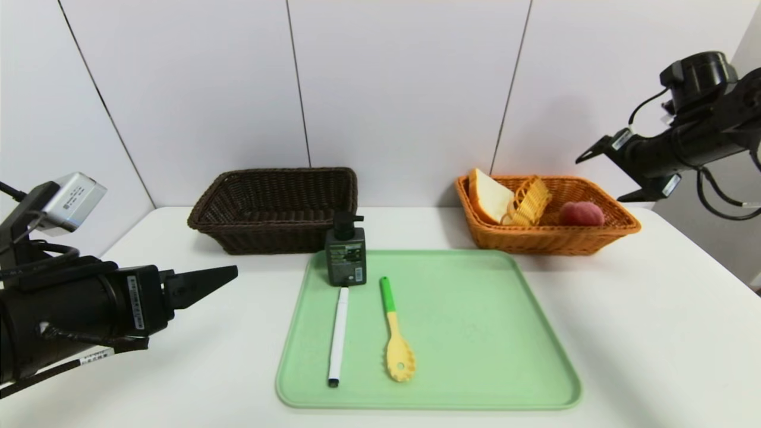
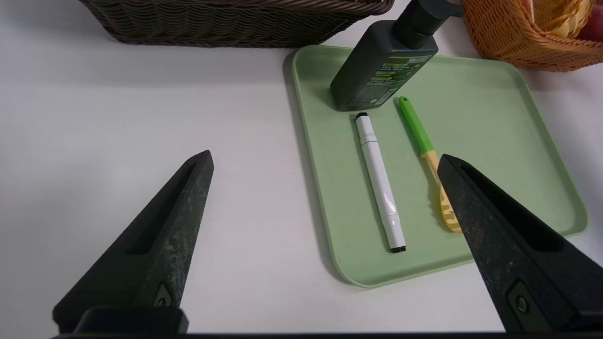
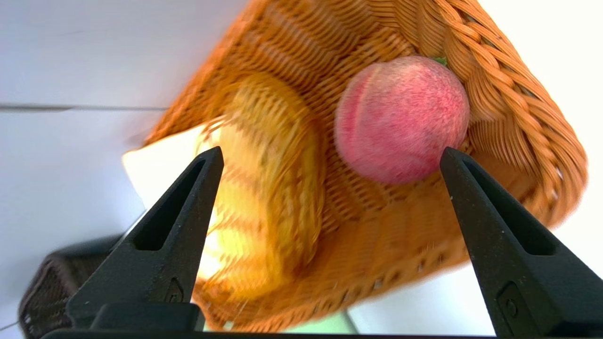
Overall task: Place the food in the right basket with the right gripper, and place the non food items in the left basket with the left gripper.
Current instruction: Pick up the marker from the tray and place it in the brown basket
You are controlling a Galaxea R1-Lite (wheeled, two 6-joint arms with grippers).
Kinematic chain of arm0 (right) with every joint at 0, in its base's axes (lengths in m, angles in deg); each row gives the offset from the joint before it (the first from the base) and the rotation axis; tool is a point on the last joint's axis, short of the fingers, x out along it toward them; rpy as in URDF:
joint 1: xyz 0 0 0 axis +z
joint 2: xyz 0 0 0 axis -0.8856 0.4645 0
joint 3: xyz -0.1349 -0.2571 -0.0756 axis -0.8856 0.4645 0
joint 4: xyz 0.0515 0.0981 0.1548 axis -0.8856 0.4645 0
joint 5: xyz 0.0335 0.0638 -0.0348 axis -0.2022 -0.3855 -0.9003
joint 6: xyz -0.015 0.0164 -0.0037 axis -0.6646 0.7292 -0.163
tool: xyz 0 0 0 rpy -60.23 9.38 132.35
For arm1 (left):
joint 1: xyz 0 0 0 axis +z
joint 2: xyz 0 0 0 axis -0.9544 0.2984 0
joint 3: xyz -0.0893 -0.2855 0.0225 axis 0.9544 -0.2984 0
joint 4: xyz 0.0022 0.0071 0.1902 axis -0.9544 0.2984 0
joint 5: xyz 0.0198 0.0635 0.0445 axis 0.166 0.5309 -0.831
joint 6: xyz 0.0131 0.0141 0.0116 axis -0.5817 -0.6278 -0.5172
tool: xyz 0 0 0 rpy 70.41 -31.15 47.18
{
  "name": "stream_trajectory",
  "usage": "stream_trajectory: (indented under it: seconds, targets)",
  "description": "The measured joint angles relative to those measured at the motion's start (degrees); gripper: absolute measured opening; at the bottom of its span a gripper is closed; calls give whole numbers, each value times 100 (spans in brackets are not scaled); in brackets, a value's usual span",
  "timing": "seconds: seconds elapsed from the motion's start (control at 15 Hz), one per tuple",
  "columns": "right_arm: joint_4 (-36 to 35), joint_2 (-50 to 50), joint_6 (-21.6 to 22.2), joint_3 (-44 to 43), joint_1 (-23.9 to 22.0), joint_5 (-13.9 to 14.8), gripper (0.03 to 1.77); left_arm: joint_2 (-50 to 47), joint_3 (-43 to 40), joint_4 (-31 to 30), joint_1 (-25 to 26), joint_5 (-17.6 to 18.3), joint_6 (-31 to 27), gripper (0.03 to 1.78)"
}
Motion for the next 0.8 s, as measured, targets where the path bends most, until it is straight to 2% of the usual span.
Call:
stream_trajectory:
  seconds: [0.2, 0.4, 0.53, 0.67, 0.8]
  targets:
    - [405, -781, -341, 41, 138, -9, 163, -59, -271, -179, -4, 129, -775, 169]
    - [568, -1724, -542, 449, 336, -28, 166, 74, -351, -719, -139, 641, -839, 169]
    - [586, -2314, -645, 1117, 424, -26, 167, 262, -480, -1117, -188, 981, -855, 169]
    - [584, -2829, -796, 1913, 472, -21, 168, 579, -224, -929, -347, 848, -845, 169]
    - [588, -3245, -866, 2612, 489, -4, 168, 879, 457, -102, -677, 534, -747, 169]
